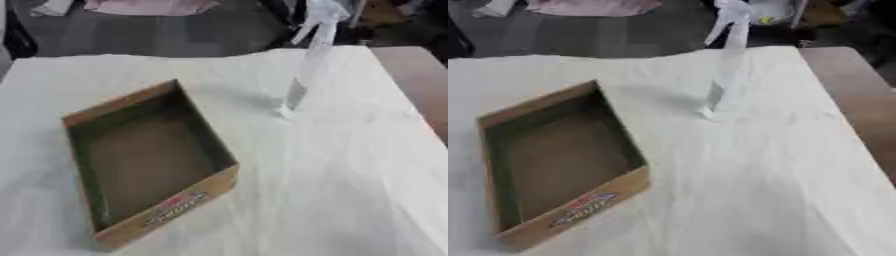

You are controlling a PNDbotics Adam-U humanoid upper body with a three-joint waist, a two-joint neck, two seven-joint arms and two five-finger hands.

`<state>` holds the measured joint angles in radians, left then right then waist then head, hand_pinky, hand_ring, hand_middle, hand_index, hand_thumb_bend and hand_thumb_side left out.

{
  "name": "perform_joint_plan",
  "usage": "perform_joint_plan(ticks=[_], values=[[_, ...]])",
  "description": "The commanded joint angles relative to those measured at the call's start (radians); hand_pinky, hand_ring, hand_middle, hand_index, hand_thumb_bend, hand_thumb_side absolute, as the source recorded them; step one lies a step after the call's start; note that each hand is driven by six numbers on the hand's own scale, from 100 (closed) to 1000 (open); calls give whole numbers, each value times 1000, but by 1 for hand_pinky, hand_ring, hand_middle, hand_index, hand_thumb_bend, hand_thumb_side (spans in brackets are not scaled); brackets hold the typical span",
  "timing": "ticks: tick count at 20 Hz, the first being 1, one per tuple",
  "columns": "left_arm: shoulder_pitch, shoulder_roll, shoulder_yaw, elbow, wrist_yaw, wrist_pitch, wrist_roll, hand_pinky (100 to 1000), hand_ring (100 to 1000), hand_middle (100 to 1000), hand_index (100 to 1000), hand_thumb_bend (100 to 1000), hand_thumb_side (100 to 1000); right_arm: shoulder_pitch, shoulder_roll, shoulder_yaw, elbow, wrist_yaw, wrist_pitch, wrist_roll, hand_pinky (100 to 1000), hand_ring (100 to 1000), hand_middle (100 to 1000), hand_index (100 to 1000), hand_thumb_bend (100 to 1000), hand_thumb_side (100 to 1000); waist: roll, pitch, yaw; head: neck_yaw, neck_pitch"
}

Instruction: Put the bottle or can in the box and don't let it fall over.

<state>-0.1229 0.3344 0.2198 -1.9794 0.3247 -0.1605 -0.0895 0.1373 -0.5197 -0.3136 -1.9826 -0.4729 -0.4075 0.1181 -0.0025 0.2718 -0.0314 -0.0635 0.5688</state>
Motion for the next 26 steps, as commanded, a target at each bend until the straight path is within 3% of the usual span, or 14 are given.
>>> perform_joint_plan(ticks=[1,4,5,6,15,22,26], values=[[-1,31,10,-21,-2,-3,3,654,490,667,820,113,764,10,-67,-12,-17,19,-11,-2,900,950,1000,843,259,279,-2,-11,-2,-10,-17],[1,34,9,-21,-2,-4,2,654,490,668,820,112,764,24,-122,-10,-17,39,-12,-6,899,954,1000,844,264,283,-2,-13,-3,-14,-13],[2,35,8,-21,-1,-4,2,654,490,668,820,112,764,28,-138,-10,-17,47,-12,-8,898,955,1000,845,234,368,-2,-14,-3,-15,-12],[2,37,8,-21,-1,-5,2,654,490,668,820,111,763,34,-159,-11,-17,58,-12,-11,897,956,1000,846,266,289,-2,-16,-4,-15,-11],[11,46,8,-21,0,-8,3,653,491,668,820,110,761,84,-349,-24,-17,130,-7,-47,884,953,993,846,281,311,-4,-29,-9,-4,4],[19,54,9,-21,-1,-9,5,652,491,668,820,108,760,81,-511,-36,-17,246,70,-5,868,944,972,844,289,350,-9,-39,-17,4,5],[23,59,9,-21,-3,-10,6,652,491,669,820,108,760,47,-598,-34,57,324,82,116,862,938,961,844,297,380,-12,-43,-21,7,12]])
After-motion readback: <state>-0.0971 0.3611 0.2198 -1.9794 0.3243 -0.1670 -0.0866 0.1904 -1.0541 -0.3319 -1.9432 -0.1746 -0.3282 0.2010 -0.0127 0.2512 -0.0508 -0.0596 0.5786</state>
